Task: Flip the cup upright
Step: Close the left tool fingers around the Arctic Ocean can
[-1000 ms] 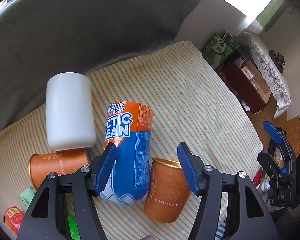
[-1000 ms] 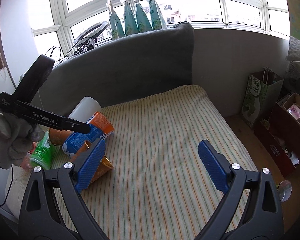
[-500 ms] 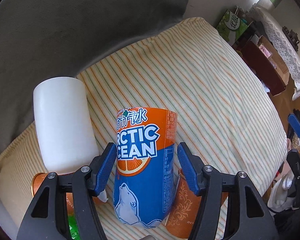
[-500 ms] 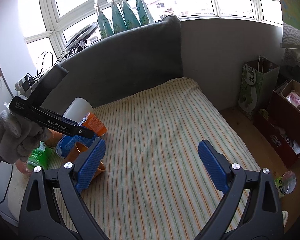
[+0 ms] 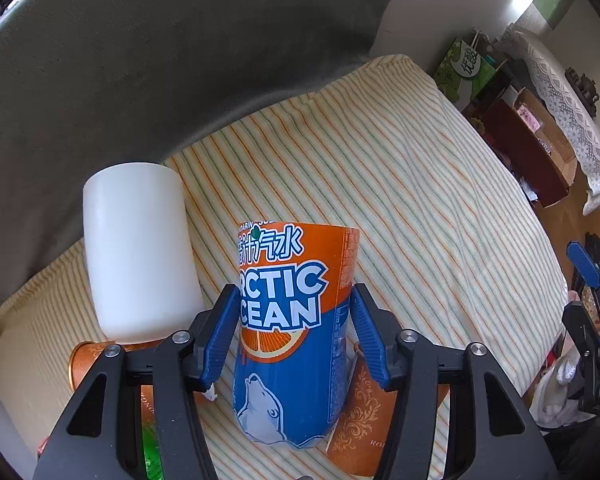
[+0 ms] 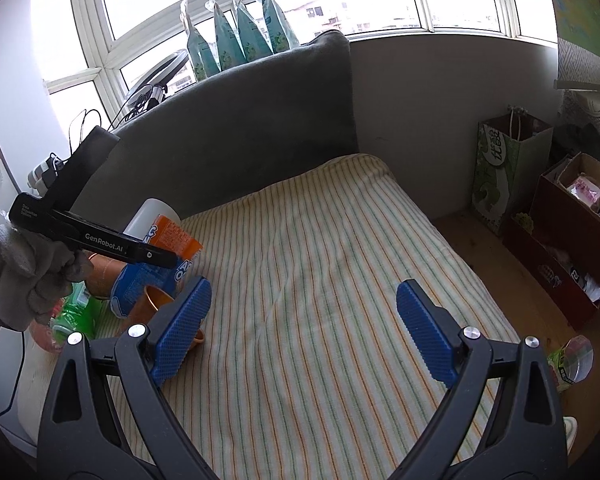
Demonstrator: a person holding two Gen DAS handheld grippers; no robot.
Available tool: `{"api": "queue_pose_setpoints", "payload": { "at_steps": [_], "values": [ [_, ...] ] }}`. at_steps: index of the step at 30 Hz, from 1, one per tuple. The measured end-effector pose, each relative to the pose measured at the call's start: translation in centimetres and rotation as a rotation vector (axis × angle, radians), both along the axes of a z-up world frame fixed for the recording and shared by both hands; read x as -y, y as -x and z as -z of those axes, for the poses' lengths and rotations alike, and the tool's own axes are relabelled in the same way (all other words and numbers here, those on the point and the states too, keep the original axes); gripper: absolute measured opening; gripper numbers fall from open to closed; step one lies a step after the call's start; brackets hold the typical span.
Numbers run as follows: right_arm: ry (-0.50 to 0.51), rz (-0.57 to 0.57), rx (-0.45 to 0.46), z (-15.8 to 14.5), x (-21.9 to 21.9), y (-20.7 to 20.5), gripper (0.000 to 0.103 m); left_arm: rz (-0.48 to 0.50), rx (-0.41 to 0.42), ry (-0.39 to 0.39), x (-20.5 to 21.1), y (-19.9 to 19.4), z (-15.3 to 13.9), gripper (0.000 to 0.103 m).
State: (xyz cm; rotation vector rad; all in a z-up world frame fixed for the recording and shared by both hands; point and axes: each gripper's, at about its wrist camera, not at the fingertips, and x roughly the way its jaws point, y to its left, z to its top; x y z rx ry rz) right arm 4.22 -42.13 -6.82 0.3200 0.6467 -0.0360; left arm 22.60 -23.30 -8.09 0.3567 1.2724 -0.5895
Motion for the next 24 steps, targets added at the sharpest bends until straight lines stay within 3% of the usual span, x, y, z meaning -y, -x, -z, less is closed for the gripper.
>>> {"api": "queue_pose_setpoints", "payload": {
  "at_steps": [4, 9, 13, 16, 19, 24],
  "values": [
    [0.0, -0.005, 0.003, -0.1, -0.2, 0.0, 0.096, -0.005, 0.02, 0.004, -0.4, -0.1, -0.4, 0.055],
    [-0.003, -0.006, 0.009, -0.2, -0.3, 0.3, 0.096, -0.013, -0.016, -0.013, 0.8, -0.7, 1.3, 0.055],
    [-0.008, 0.007, 0.009, -0.1, 0.1, 0.4, 0.096, -0.002, -0.014, -0.053, 1.6, -0.5, 2.0, 0.061],
    [-0.024, 0.024, 0.008, 0.0, 0.8, 0.4, 0.096, 0.018, -0.085, -0.07, 1.6, -0.4, 2.8, 0.064],
    [-0.033, 0.032, 0.007, 0.2, 1.1, 0.2, 0.096, 0.035, -0.088, -0.115, 1.5, 0.3, 4.2, 0.062],
    [-0.032, 0.02, 0.007, 0.3, 0.8, 0.3, 0.096, -0.002, -0.055, -0.071, 0.9, 0.5, 2.7, 0.06]
  ]
}}
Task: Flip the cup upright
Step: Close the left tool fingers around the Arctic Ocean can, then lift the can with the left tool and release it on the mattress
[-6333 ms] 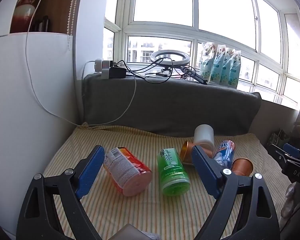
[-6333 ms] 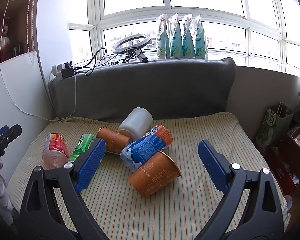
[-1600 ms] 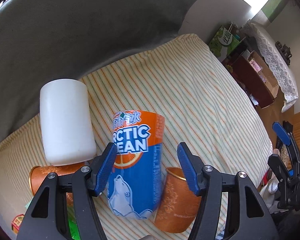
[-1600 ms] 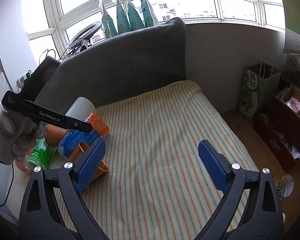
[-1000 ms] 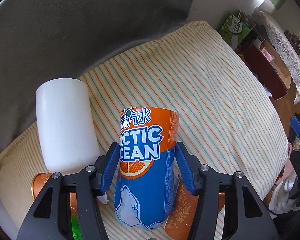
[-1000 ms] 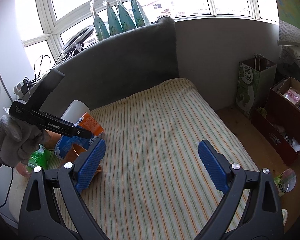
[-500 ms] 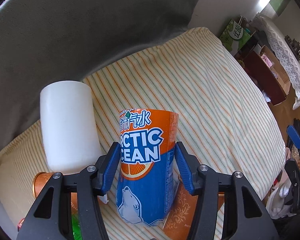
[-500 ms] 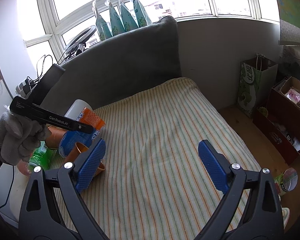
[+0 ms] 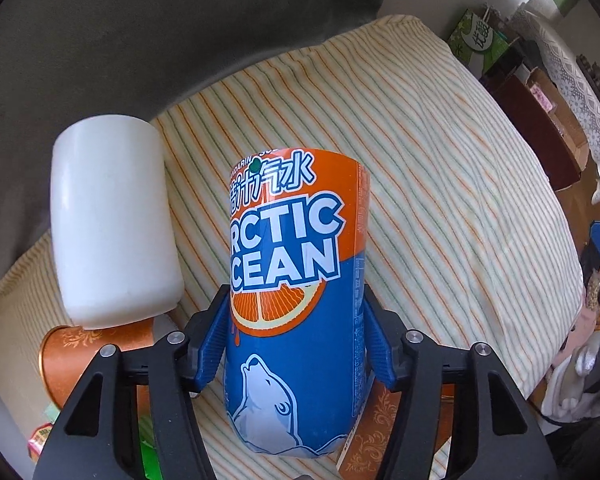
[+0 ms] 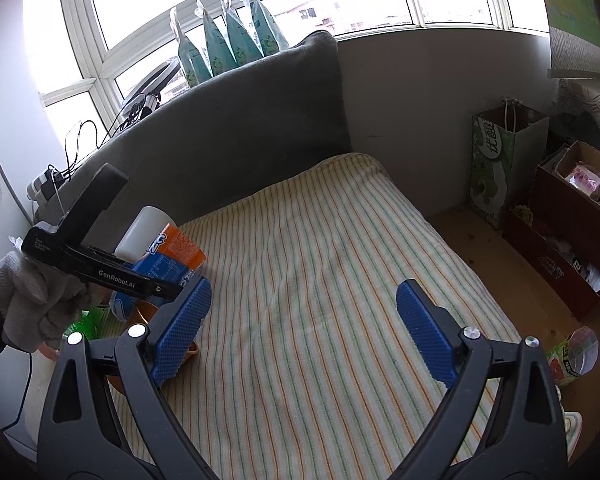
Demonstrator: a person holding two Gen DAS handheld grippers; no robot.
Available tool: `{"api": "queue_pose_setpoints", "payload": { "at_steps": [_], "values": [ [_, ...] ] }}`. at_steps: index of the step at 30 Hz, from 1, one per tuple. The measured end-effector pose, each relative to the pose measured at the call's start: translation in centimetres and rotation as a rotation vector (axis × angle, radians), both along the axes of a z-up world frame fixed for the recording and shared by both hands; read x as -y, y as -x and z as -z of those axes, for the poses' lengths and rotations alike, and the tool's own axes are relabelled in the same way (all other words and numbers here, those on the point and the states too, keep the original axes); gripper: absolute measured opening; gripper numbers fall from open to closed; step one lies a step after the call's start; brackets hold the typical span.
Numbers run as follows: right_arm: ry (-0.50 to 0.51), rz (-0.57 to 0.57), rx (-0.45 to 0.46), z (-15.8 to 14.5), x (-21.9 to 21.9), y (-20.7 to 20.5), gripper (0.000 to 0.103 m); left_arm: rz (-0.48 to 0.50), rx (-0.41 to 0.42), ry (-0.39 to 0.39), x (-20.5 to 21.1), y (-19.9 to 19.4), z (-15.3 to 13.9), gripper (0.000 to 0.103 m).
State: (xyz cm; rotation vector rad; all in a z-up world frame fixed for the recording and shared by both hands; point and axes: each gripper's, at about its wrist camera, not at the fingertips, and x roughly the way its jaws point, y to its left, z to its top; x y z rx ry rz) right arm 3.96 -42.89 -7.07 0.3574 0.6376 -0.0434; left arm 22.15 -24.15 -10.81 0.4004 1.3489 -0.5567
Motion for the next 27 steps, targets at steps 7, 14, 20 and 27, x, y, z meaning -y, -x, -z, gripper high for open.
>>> {"api": "queue_pose_setpoints", "payload": {
  "at_steps": [7, 14, 20, 27],
  "values": [
    [0.011, -0.025, 0.013, -0.7, -1.0, 0.6, 0.096, -0.024, 0.059, 0.038, -1.6, 1.0, -3.8, 0.06],
    [0.028, -0.058, 0.022, -1.7, -2.4, 1.5, 0.096, -0.042, 0.065, 0.043, -4.3, 4.8, -5.9, 0.06],
    [0.046, -0.098, 0.035, -2.3, -4.1, 2.6, 0.096, -0.087, 0.076, 0.072, -7.4, 8.3, -7.5, 0.06],
    [0.068, -0.136, 0.041, -3.0, -6.1, 3.9, 0.096, -0.117, 0.07, 0.104, -9.5, 12.1, -7.4, 0.06]
  ]
}}
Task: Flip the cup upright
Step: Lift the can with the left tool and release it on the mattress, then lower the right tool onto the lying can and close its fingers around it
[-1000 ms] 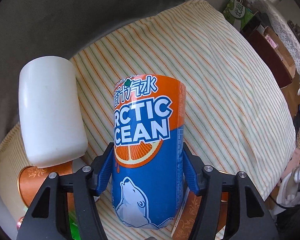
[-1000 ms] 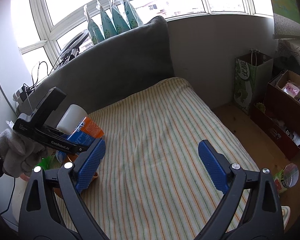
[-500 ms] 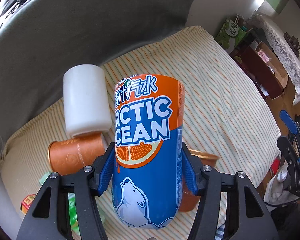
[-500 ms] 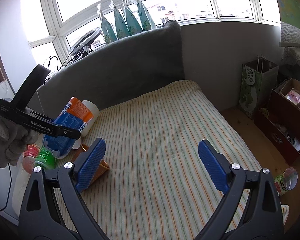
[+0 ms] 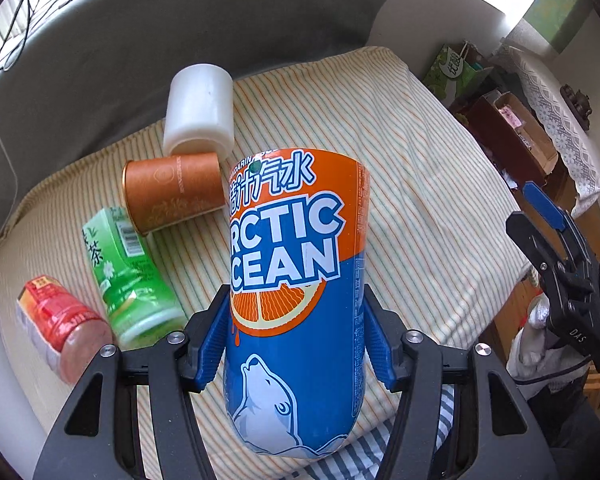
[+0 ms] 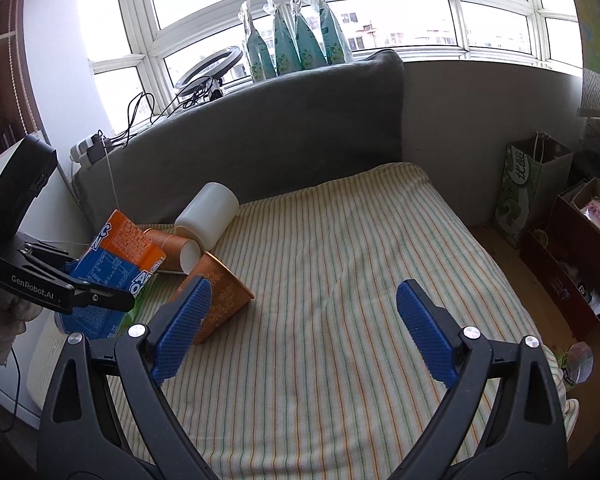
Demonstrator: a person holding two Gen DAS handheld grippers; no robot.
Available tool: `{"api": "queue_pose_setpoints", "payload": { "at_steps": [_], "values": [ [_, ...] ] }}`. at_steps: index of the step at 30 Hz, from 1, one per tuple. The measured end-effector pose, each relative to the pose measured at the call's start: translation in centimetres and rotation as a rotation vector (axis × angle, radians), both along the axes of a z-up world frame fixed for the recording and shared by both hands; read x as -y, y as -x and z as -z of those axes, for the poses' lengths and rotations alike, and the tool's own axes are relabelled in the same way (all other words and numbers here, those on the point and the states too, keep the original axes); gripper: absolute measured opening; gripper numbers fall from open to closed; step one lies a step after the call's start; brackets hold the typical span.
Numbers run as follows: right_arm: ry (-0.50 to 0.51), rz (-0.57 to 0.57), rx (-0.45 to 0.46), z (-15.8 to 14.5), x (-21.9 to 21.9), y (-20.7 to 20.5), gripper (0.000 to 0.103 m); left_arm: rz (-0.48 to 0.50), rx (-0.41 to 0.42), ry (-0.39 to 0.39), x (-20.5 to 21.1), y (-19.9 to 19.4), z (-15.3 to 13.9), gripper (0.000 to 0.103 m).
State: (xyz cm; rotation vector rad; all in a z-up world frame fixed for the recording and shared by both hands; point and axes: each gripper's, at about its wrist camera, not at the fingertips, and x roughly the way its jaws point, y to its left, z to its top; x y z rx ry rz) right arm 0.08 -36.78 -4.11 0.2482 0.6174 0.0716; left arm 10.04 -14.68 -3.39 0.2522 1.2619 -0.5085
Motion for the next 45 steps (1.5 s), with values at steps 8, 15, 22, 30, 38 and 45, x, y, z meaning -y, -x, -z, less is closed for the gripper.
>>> {"api": "queue_pose_setpoints", "payload": {
  "at_steps": [8, 15, 22, 30, 38, 45],
  "values": [
    [0.027, -0.043, 0.002, -0.7, -2.0, 1.1, 0.096, -0.043, -0.023, 0.042, -1.4, 3.0, 0.7, 0.06],
    [0.044, -0.081, -0.016, -0.7, -3.5, 1.5, 0.096, -0.108, -0.065, 0.085, -2.0, 4.2, 2.6, 0.06],
    [0.039, -0.124, -0.059, -0.1, -4.9, 1.3, 0.096, -0.17, -0.104, 0.112, -2.7, 4.4, 4.4, 0.063],
    [-0.013, -0.14, -0.121, 0.4, -5.8, 0.6, 0.096, -0.181, -0.1, 0.114, -2.7, 4.4, 4.9, 0.075],
    [-0.095, -0.169, -0.205, 1.0, -6.8, -0.3, 0.096, -0.135, 0.001, 0.114, -3.6, 5.6, 3.2, 0.077],
    [-0.136, -0.207, -0.276, 2.0, -9.4, -1.5, 0.096, -0.134, 0.079, 0.113, -6.0, 7.2, 2.0, 0.077]
  ]
}}
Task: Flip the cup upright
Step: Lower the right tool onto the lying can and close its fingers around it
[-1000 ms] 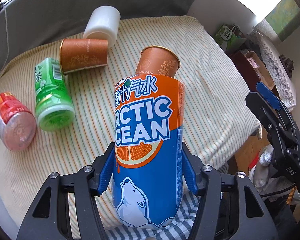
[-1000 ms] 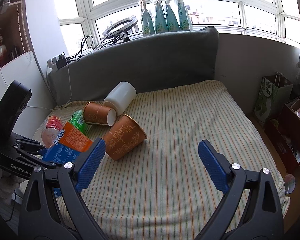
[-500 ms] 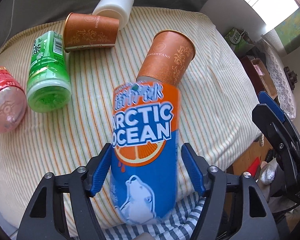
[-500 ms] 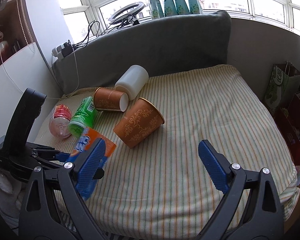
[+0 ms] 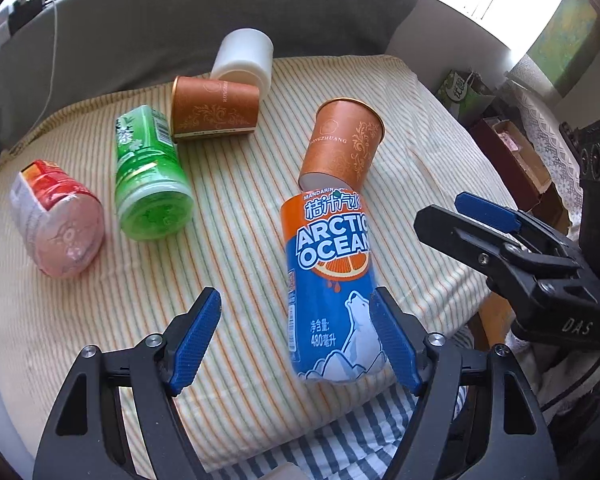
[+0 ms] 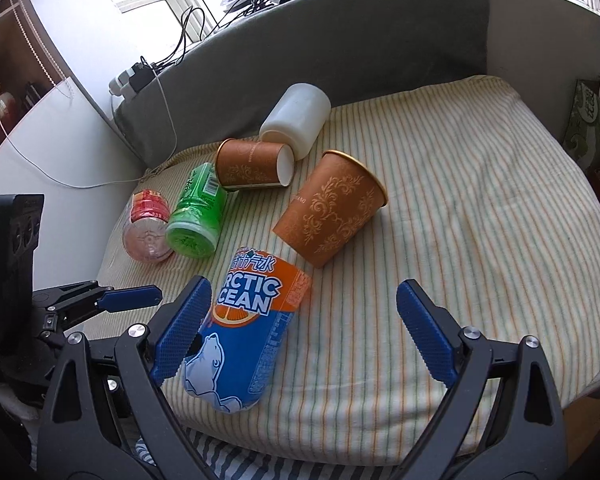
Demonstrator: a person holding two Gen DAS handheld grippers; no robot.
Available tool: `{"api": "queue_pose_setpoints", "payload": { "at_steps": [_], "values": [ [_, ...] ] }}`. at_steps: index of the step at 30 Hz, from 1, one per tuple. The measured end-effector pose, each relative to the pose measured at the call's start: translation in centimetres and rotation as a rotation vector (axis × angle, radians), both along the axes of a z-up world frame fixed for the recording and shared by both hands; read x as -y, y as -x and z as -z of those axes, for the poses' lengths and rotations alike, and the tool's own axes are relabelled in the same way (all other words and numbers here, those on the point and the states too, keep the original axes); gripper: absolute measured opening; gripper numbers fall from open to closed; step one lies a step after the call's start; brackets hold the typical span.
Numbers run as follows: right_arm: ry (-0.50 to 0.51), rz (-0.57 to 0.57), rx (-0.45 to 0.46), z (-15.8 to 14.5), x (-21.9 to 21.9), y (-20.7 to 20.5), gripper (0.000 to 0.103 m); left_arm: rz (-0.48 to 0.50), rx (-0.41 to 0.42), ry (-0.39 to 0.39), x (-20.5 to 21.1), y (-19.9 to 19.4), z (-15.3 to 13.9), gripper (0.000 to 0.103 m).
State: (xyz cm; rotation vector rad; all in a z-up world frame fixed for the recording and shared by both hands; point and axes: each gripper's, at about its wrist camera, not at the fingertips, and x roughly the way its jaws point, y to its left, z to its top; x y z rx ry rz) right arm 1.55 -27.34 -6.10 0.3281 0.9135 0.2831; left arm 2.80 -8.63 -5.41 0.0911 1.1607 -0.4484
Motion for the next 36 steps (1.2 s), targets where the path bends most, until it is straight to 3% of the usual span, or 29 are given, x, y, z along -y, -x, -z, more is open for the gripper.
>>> {"api": "queue_pose_setpoints", "payload": {
  "at_steps": [8, 14, 24, 28, 31, 36],
  "values": [
    [-0.05, -0.038, -0.096, 1.2, -2.4, -1.4, 0.096, -0.047, 0.03, 0.007, -4.2, 2.3, 0.0, 0.077],
    [-0.014, -0.056, -0.135, 1.6, -3.3, -2.4, 0.096, -0.123, 0.042, 0.016, -7.8, 4.3, 0.6, 0.077],
    [-0.048, -0.121, -0.296, 4.6, -4.4, -5.2, 0.095, -0.232, -0.01, 0.053, -12.1, 6.7, 3.1, 0.077],
    [-0.065, -0.138, -0.336, 5.6, -4.9, -5.7, 0.088, -0.255, -0.008, 0.07, -12.9, 6.8, 3.2, 0.077],
    [-0.067, -0.155, -0.35, 5.8, -5.4, -5.8, 0.076, -0.256, 0.019, 0.067, -12.8, 7.0, 2.9, 0.077],
    [-0.061, -0.17, -0.327, 5.4, -5.8, -5.4, 0.072, -0.271, 0.051, 0.083, -12.6, 7.1, 2.5, 0.077]
  ]
}}
